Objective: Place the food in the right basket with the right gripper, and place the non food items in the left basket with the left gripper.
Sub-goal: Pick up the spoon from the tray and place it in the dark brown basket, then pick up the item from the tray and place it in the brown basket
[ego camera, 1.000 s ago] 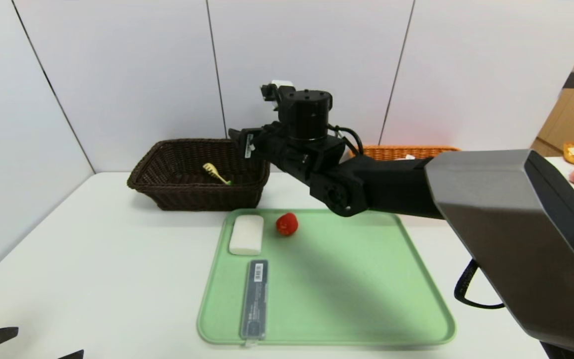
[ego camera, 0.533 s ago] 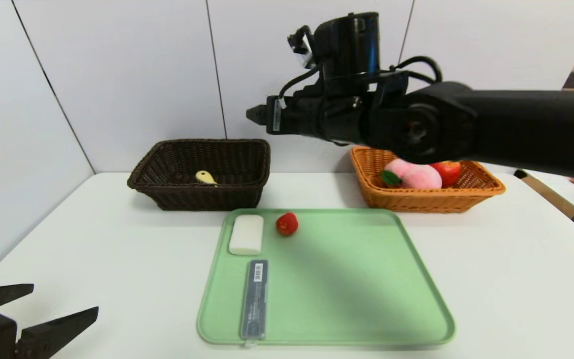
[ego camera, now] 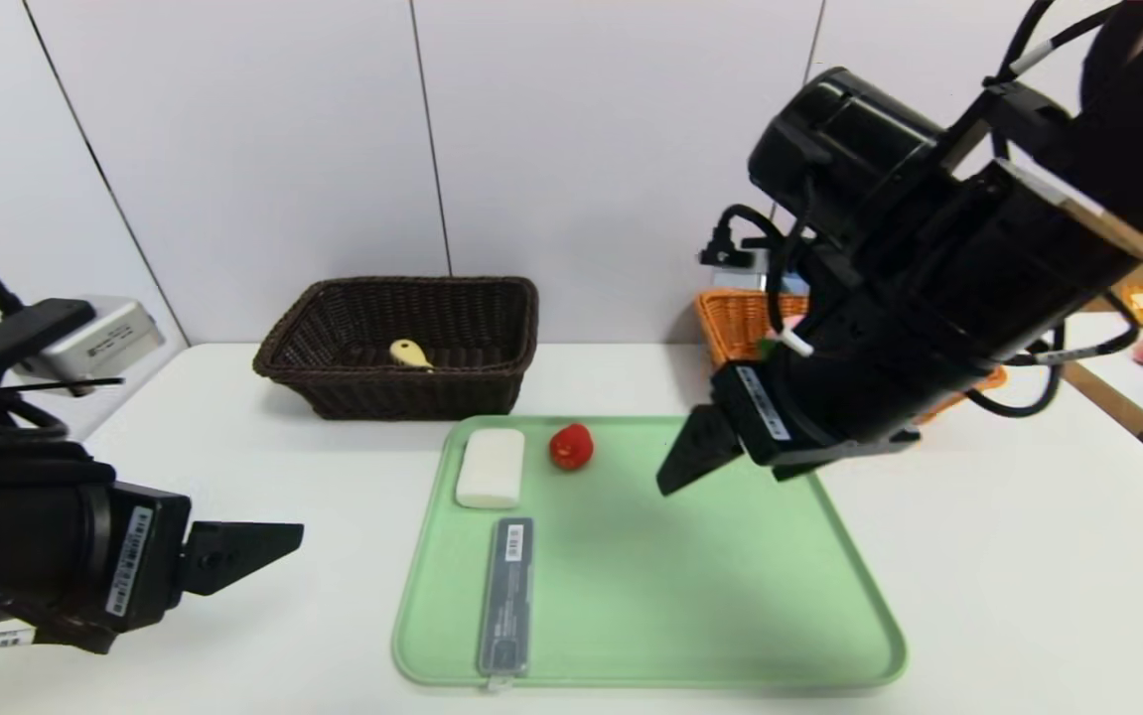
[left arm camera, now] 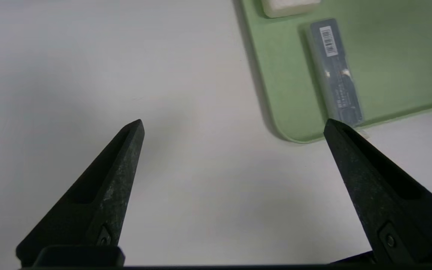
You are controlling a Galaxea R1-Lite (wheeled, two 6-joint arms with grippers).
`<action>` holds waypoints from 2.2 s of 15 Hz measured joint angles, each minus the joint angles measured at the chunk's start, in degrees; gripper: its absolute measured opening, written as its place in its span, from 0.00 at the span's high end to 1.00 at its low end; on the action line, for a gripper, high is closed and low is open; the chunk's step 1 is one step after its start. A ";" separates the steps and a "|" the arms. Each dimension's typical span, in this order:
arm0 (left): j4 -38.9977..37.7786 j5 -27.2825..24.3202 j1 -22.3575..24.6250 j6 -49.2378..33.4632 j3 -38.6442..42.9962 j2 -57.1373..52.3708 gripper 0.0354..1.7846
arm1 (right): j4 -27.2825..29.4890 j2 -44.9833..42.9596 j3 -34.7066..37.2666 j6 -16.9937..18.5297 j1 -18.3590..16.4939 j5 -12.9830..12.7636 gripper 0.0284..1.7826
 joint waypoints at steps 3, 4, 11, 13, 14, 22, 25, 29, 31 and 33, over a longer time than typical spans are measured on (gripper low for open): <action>-0.32 0.09 -4.17 -0.59 -1.01 3.06 0.06 | 6.25 -1.83 0.26 -1.16 -1.18 -0.06 0.06; -0.34 0.11 -4.91 -0.59 -1.43 3.91 0.06 | 6.06 -1.94 0.24 -0.46 -1.49 -0.77 0.06; -2.49 0.02 -6.56 -1.29 -2.45 7.36 0.06 | -1.13 -3.75 5.11 5.51 0.37 -4.25 0.05; -3.06 0.00 -6.73 -1.30 -2.45 7.98 0.06 | -1.43 -4.55 6.23 2.88 0.45 -5.71 0.05; -3.06 0.02 -6.80 -1.29 -2.45 8.29 0.06 | -2.43 -4.74 6.25 2.82 0.37 -7.85 0.05; -1.50 0.45 -10.01 -7.42 -7.69 13.73 0.06 | -6.92 -6.29 12.37 2.90 -2.17 -24.53 0.05; 5.73 0.77 -11.69 -10.45 -14.91 18.03 0.06 | -3.72 -8.85 16.02 3.01 -2.67 -24.55 0.05; 18.69 0.78 -14.88 -17.55 -26.38 25.86 0.06 | -3.72 -12.37 17.75 2.45 -6.86 -24.83 0.05; 25.10 0.74 -16.35 -20.02 -31.28 29.68 0.06 | -3.96 -13.43 17.68 2.35 -9.70 -24.86 0.05; 30.37 0.48 -17.37 -22.44 -35.39 33.65 0.06 | -4.07 -14.03 17.64 2.21 -12.70 -24.86 0.05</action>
